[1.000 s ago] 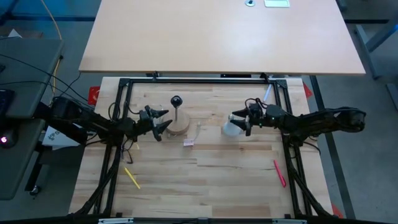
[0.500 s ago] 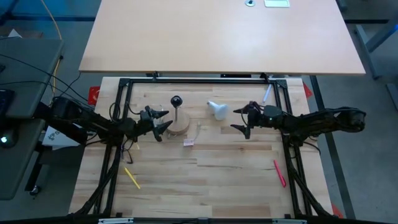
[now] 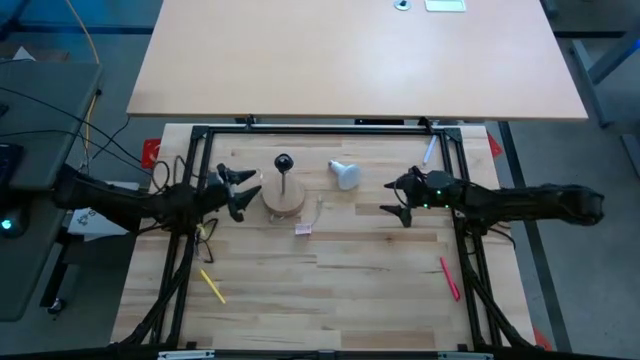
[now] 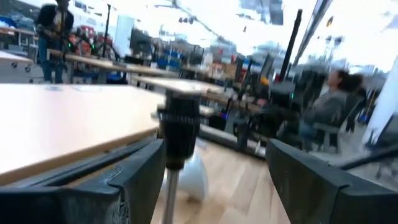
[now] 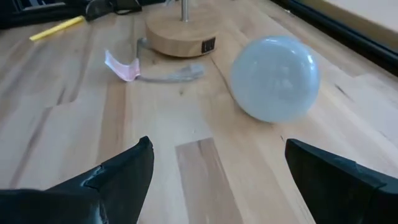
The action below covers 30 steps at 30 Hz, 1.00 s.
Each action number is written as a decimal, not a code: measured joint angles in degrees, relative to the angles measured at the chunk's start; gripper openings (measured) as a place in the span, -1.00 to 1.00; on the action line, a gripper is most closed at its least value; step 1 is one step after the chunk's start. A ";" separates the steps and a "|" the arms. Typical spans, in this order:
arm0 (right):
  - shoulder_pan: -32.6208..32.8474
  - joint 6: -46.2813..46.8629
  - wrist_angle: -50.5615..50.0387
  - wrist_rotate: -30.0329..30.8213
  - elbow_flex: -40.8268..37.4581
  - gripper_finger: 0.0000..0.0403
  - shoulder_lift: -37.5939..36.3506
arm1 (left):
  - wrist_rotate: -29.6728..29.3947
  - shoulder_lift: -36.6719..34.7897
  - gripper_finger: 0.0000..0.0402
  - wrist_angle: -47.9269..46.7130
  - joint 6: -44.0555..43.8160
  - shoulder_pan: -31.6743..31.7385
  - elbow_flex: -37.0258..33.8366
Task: Screw lightbulb
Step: Return to Home Position
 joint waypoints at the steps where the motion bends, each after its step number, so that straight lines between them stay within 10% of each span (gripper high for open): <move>1: 0.00 0.00 -3.68 0.00 0.00 0.75 -3.65 | -0.03 -1.22 0.33 -0.11 0.01 0.00 -0.02; 8: -0.02 0.24 -19.01 -0.13 0.00 0.75 -24.14 | 0.02 -4.54 0.33 -4.13 -0.01 0.02 0.00; 18: 0.00 0.24 -22.84 -0.12 0.00 0.75 -43.53 | 0.21 -11.52 0.33 -39.26 0.06 -0.09 0.00; 30: 2.38 0.24 -21.14 0.06 -0.01 0.75 -52.05 | 0.50 -12.82 0.33 -39.25 -0.02 -0.09 0.02</move>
